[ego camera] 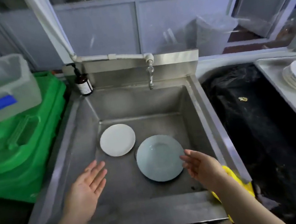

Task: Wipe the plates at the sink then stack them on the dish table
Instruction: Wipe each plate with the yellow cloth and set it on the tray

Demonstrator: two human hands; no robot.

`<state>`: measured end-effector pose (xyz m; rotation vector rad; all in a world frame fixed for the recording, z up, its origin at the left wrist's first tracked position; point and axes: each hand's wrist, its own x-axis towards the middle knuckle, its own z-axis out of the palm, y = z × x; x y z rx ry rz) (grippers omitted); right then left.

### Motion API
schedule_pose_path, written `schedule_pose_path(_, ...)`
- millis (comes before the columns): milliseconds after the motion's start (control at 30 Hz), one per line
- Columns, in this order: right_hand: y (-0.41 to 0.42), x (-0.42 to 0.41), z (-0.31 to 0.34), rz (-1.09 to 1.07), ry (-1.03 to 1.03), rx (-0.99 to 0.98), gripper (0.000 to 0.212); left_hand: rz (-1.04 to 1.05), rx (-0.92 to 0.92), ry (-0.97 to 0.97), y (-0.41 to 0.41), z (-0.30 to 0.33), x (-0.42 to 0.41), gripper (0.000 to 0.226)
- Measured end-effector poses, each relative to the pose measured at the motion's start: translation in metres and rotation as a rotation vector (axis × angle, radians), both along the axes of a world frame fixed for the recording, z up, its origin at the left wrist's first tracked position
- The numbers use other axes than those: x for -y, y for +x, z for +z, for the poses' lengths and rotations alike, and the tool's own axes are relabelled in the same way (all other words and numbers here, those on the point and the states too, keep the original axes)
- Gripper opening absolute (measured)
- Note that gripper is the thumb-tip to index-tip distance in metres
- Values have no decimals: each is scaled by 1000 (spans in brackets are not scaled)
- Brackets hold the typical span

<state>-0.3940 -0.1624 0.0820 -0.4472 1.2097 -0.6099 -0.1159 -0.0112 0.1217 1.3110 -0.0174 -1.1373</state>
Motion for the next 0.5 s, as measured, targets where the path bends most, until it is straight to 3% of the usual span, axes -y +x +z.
schedule_pose_path(233, 82, -30, -27, 141, 72, -85, 18, 203, -73, 84, 63, -14, -62, 31)
schedule_pose_path(500, 157, -11, -85, 259, 210, -245, 12, 355, -199, 182, 90, -48, -74, 29)
